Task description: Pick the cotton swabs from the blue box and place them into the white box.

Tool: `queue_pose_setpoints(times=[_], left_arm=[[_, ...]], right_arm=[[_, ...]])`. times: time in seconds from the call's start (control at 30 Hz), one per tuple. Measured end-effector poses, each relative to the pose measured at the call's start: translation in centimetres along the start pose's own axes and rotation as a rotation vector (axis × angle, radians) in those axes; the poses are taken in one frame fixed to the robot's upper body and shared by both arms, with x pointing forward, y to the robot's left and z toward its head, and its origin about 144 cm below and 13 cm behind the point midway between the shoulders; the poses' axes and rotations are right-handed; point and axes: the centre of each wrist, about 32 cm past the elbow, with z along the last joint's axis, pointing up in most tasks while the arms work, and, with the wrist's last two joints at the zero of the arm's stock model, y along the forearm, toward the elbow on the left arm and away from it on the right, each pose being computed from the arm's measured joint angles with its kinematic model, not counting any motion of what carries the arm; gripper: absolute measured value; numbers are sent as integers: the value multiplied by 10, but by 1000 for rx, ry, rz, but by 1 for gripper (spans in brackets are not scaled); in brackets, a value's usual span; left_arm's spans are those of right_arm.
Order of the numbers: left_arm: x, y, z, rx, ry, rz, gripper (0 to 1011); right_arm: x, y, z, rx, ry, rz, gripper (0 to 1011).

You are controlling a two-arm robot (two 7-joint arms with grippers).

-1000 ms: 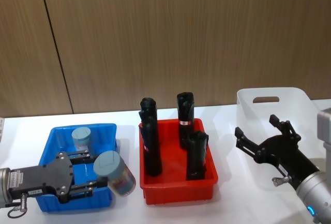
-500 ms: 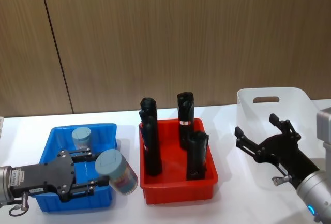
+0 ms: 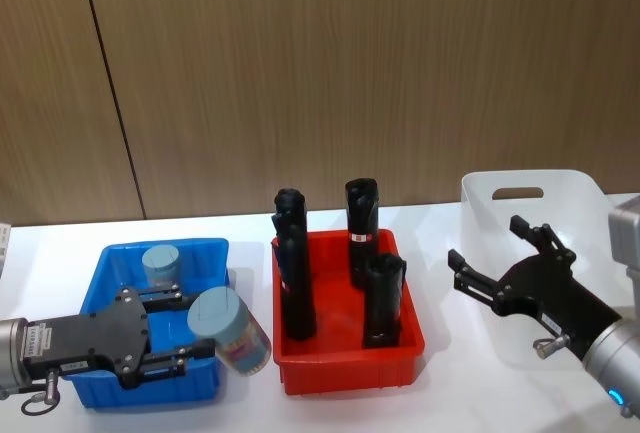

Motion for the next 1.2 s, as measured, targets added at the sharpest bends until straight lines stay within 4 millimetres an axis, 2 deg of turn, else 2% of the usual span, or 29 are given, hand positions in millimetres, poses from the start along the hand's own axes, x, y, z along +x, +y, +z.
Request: queue_pose_setpoints(times=[0.77, 1.2], left_arm=[[0, 0, 0, -2, -3, -3, 604], [0, 0, 0, -2, -3, -3, 604]], right_arm=[[32, 10, 20, -79, -5, 352, 1002], [30, 26, 25, -119, -1, 570, 1002]])
